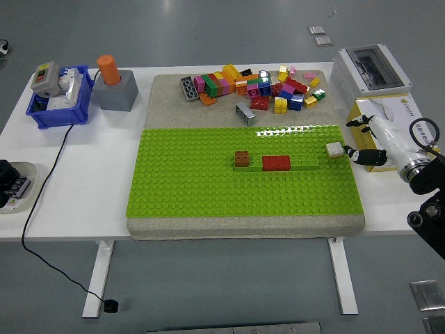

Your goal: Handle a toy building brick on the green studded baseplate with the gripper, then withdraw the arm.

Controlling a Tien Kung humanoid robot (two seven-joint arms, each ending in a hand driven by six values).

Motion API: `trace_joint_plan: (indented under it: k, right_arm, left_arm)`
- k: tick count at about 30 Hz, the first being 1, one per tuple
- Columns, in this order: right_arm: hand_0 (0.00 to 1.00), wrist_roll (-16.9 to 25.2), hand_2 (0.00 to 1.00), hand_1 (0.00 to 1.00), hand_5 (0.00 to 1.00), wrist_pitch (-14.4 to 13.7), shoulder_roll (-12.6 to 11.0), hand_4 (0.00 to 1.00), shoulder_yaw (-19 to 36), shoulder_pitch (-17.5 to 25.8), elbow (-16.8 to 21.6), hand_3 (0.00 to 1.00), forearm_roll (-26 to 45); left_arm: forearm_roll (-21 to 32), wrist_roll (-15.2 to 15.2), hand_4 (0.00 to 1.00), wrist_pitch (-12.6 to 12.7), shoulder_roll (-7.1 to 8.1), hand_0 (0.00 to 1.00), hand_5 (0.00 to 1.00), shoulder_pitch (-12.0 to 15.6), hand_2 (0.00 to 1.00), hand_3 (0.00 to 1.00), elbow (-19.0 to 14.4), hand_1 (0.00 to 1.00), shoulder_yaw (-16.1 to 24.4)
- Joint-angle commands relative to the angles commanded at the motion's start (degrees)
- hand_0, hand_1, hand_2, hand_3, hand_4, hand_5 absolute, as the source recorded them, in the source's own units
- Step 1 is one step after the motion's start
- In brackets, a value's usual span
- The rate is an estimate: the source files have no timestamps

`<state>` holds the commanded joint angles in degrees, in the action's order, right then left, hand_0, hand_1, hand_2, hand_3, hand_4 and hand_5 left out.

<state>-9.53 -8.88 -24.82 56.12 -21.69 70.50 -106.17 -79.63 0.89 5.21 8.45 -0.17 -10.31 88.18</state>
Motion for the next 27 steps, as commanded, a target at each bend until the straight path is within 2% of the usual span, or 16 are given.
trace_joint_plan:
  k: [5, 14, 27]
  right_arm:
    - [0.749, -1.1, 0.798, 0.753, 0.185, 1.0, -0.8, 0.706, -5.1, -3.3, -3.3, 0.749, -3.0]
    - [0.760, -1.8, 0.804, 0.760, 0.179, 2.2, -1.6, 0.717, -10.0, -6.4, -4.5, 0.756, -3.9]
    - [0.761, -0.6, 0.805, 0.758, 0.168, 2.9, 0.9, 0.720, -17.5, -13.1, -13.8, 0.761, -2.9]
  left_arm:
    - [-0.2, 0.1, 0.644, 0.0, 0.02, 0.652, 0.158, 0.0, 0.587, 0.622, 0.0, 0.610, 0.1]
    - [-0.3, 0.1, 0.644, -0.1, 0.04, 0.652, 0.158, -0.1, 0.587, 0.622, 0.0, 0.610, 0.1]
    - [-0.5, 0.3, 0.645, -0.1, 0.28, 0.652, 0.157, -0.4, 0.587, 0.622, 0.0, 0.610, 0.0]
